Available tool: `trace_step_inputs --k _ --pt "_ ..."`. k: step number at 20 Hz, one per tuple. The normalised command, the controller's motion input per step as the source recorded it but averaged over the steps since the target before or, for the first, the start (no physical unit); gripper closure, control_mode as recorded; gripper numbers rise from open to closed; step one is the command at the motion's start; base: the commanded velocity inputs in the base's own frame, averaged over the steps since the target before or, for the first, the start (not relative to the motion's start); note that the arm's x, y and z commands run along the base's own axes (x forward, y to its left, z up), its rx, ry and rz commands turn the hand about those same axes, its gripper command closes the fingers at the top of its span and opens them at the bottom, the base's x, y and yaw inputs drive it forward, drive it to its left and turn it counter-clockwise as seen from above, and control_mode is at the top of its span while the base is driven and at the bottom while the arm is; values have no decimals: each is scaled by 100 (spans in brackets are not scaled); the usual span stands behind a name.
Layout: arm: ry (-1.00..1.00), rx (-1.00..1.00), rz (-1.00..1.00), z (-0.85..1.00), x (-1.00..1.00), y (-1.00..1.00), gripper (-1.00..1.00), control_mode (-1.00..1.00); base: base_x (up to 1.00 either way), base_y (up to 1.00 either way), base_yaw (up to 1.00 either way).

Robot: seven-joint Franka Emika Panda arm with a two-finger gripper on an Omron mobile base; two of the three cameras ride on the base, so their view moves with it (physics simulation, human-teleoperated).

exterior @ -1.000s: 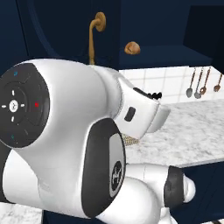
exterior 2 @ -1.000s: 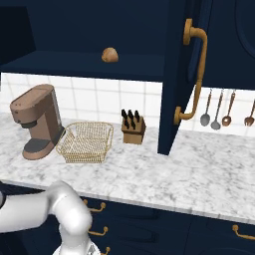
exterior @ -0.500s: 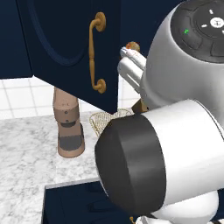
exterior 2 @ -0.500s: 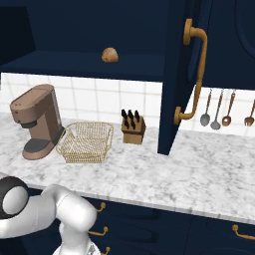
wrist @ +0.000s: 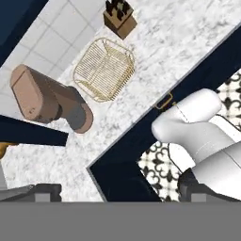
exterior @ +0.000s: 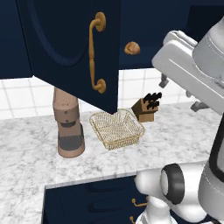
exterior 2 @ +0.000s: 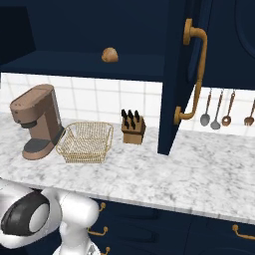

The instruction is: Open the cabinet, pick up the bread from the cabinet and place it in the basket. Then move the basket to the dining counter.

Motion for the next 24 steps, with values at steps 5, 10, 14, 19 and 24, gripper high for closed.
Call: trace_step_inputs --k 5,10,14,19,24 --pt "50 31 1 -16 0 -8 -100 -100 0 0 0" --pt "29 17 1 -24 4 1 -100 -100 0 0 0" --pt "2 26 0 -20 18 3 -100 -100 0 0 0" --pt "0 32 0 -1 65 26 -100 -100 0 0 0" --pt "7 27 5 0 89 34 -100 -100 0 0 0"
